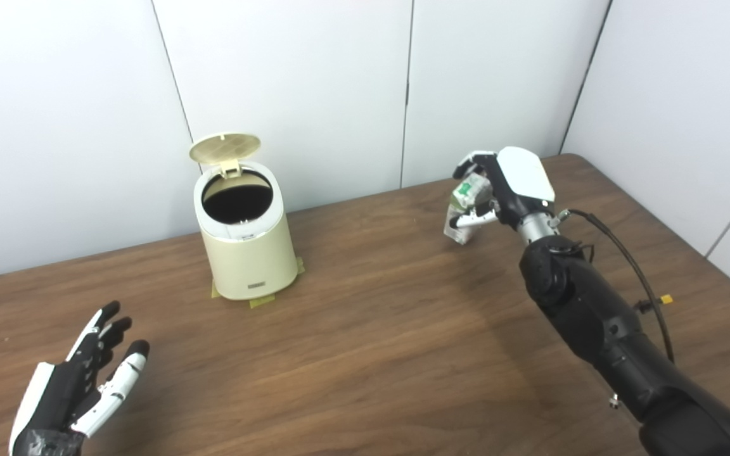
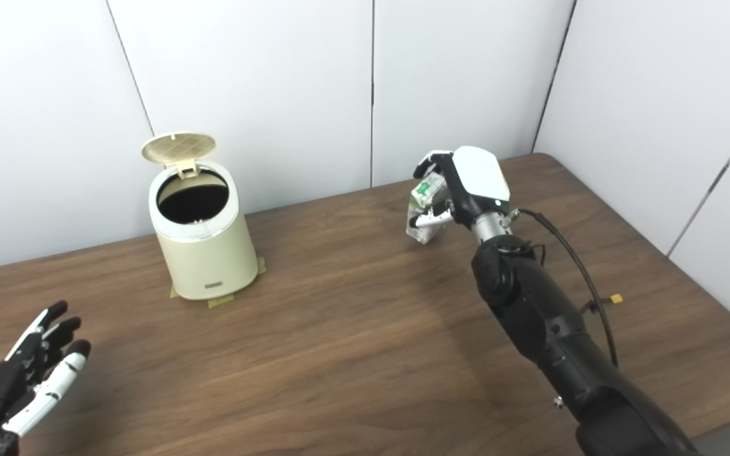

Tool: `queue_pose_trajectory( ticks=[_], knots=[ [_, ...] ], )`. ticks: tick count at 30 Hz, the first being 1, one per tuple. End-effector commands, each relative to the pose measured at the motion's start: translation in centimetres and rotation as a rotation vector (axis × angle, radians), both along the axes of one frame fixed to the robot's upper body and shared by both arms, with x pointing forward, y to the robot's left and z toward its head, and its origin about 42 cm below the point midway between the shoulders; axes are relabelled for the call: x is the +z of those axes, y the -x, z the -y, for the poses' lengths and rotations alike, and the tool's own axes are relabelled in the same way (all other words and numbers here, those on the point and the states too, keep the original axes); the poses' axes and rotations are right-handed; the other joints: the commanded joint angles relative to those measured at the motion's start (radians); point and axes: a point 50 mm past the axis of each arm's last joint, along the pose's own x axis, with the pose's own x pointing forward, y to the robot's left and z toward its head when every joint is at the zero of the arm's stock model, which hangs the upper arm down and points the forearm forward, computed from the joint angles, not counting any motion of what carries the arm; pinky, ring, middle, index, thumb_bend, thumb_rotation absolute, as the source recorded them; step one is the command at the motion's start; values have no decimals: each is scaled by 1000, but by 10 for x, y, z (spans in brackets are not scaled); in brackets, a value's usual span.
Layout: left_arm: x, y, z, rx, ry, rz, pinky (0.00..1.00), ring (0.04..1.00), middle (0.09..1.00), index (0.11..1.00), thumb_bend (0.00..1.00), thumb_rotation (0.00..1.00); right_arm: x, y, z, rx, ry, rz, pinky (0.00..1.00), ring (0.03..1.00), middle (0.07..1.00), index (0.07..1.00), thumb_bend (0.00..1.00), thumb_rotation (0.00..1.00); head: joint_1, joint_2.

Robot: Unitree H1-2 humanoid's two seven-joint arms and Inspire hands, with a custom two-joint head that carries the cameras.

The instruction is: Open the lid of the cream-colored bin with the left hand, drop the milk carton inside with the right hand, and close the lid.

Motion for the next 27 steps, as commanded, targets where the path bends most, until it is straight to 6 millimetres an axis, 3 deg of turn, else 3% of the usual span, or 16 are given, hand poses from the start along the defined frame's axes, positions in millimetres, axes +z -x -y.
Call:
queue_pose_trajectory(
  ticks=[1,9,11,15,22,27],
  knots=[
    [16,-3,4,8,8,74,974,946,921,975,381,489,53,-5,-9,29,20,192,311,386,505,527,494,0,5,0],
    [11,-3,11,22,8,63,970,946,926,963,394,490,86,11,-56,152,12,306,299,378,497,536,492,0,88,-17],
    [9,-2,13,24,10,58,963,941,922,954,448,530,90,12,-66,183,-10,329,298,379,498,544,491,0,122,-23],
    [4,-1,19,23,22,48,950,939,923,951,496,550,95,9,-80,230,-15,348,294,382,500,546,490,0,178,-35],
    [-7,1,29,31,54,30,945,936,920,949,559,582,126,6,-132,379,-46,425,306,386,506,532,493,0,278,-53],
    [-14,3,36,34,91,30,967,954,937,965,583,577,135,2,-159,454,-87,473,309,367,491,551,490,0,323,-63]
  ],
)
